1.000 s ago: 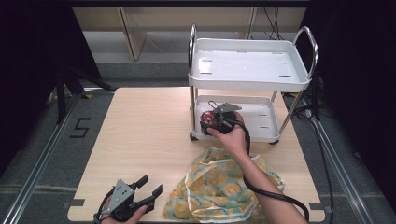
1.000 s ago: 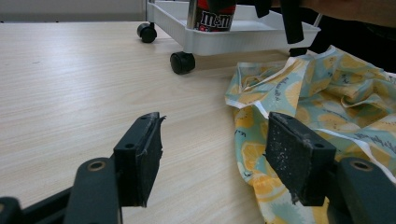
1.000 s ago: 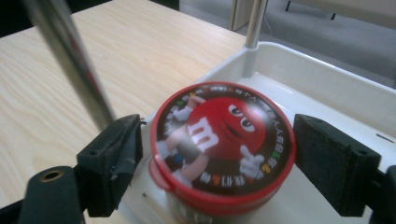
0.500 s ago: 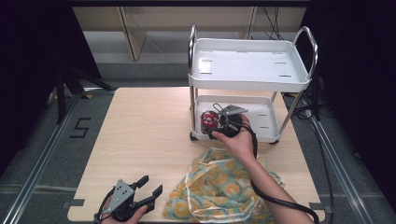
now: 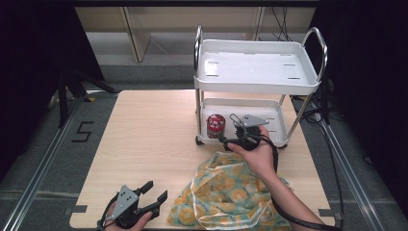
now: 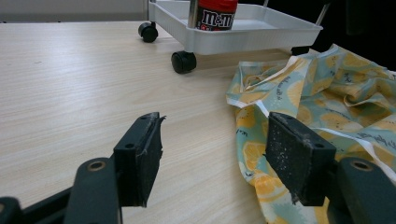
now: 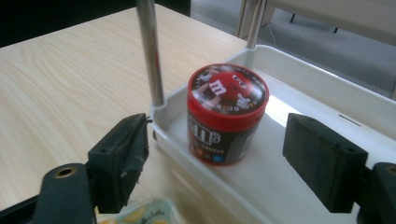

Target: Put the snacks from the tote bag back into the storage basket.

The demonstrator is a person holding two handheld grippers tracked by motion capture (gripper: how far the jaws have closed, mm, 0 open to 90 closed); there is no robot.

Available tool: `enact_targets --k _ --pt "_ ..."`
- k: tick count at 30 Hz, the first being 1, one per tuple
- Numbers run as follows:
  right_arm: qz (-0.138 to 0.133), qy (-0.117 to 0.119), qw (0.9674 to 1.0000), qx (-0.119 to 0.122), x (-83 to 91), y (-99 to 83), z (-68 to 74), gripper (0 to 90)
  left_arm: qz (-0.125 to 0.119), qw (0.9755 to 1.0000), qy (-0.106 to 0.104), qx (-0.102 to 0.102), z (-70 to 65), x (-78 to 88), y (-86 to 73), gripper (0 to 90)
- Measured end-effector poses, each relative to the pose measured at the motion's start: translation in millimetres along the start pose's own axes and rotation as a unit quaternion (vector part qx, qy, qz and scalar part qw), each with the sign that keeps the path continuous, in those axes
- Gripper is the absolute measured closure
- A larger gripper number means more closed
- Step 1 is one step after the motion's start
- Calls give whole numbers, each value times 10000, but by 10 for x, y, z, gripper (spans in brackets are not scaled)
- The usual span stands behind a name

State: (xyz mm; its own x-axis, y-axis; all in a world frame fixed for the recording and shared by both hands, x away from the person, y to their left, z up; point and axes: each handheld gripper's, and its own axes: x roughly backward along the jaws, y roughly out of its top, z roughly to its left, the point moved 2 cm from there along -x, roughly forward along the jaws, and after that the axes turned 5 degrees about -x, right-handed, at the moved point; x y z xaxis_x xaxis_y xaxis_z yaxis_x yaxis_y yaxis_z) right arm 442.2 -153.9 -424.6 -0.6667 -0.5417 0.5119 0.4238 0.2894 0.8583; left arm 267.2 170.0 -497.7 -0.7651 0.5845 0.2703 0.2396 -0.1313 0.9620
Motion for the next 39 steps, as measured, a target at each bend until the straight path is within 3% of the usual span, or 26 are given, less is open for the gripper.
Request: enact_targets --k 1,3,4,7,8,10,15,16,18,21,22,23,26,29,31,32,33,35,38,39 --pt "53 62 9999 -62 33 -20 20 243 -6 10000 5 13 0 0 0 357" --pt "-26 99 9999 96 111 -72 11 251 86 9999 79 80 -7 15 -3 357" --pt "-10 105 9999 52 139 -95 16 254 30 10000 44 23 -1 2 0 357" --pt "0 80 9999 69 227 -154 6 259 44 10000 70 36 -7 6 0 357" --pt "17 30 10000 -30 269 -177 13 261 46 10000 71 40 -7 5 -1 357" --pt "4 0 10000 23 330 -214 -8 262 118 9997 144 137 -20 17 -5 358" --pt "33 -38 10000 29 427 -312 -31 262 117 9998 143 121 -18 12 -5 358" --pt "75 -30 9999 -109 467 -369 -23 262 97 9997 141 144 -23 8 -4 358" --pt "21 -33 10000 -22 507 -409 -52 261 97 9998 145 113 -18 6 -4 358" --pt "-22 -83 9999 -127 590 -472 -50 259 109 9997 155 172 -24 4 -8 358" --pt "49 -56 9996 -264 623 -498 -26 259 133 9996 171 158 -24 5 -7 357" --pt "-12 -65 9999 -112 635 -519 -53 259 133 9996 171 158 -24 5 -7 357" --pt "9 -77 9997 -222 682 -602 -38 260 15 10000 42 7 -6 -22 -5 357" --pt "13 16 9996 -284 715 -674 -25 260 21 10000 55 30 -11 -23 -6 358" --pt "30 47 9998 -196 737 -714 -33 260 19 10000 58 29 -13 -24 -8 358" --pt "28 -12 9995 -305 750 -742 -18 260 24 10000 60 34 -13 -24 -8 357" --pt "0 34 9998 -172 743 -765 -37 260 26 10000 61 40 -13 -23 -9 357" --pt "78 59 9995 -313 762 -825 -2 260 26 10000 60 40 -13 -24 -9 357" --pt "28 61 9998 -196 767 -875 -15 260 126 9997 144 131 -30 -9 -14 356" --pt "75 100 9994 -312 783 -931 13 260 134 9998 124 125 -31 -11 -15 356"
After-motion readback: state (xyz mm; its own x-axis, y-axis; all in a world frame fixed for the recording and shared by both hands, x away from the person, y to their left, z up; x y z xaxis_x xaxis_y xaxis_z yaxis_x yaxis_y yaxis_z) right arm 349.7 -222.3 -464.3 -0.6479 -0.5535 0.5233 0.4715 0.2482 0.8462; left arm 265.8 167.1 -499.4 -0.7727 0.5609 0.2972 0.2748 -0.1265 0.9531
